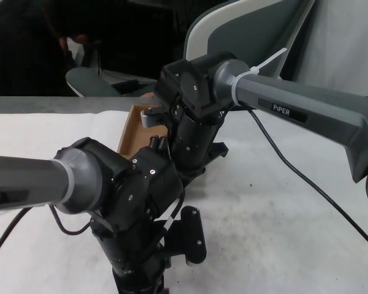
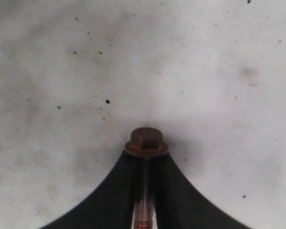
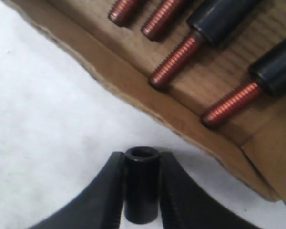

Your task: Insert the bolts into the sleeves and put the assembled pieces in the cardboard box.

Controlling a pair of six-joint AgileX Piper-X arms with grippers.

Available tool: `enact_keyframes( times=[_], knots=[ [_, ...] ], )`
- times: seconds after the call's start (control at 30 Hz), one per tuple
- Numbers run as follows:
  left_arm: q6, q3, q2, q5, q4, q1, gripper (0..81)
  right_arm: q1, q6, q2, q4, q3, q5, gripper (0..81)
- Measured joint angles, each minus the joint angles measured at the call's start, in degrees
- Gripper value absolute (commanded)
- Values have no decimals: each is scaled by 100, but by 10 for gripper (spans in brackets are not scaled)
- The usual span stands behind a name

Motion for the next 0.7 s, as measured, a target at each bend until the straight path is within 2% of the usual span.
enact_keyframes(
  times=[0.07, 0.13, 0.33, 0.7],
  knots=[
    [0, 0, 0, 0, 8, 0, 4, 0, 0, 0, 0, 0, 3, 473],
    [0, 0, 0, 0, 25, 0, 4, 0, 0, 0, 0, 0, 126, 522],
    [0, 0, 0, 50, 32, 0, 4, 0, 0, 0, 0, 0, 278, 451],
    [-128, 0, 0, 267, 111, 0, 4, 0, 0, 135, 65, -98, 360, 447]
  ],
)
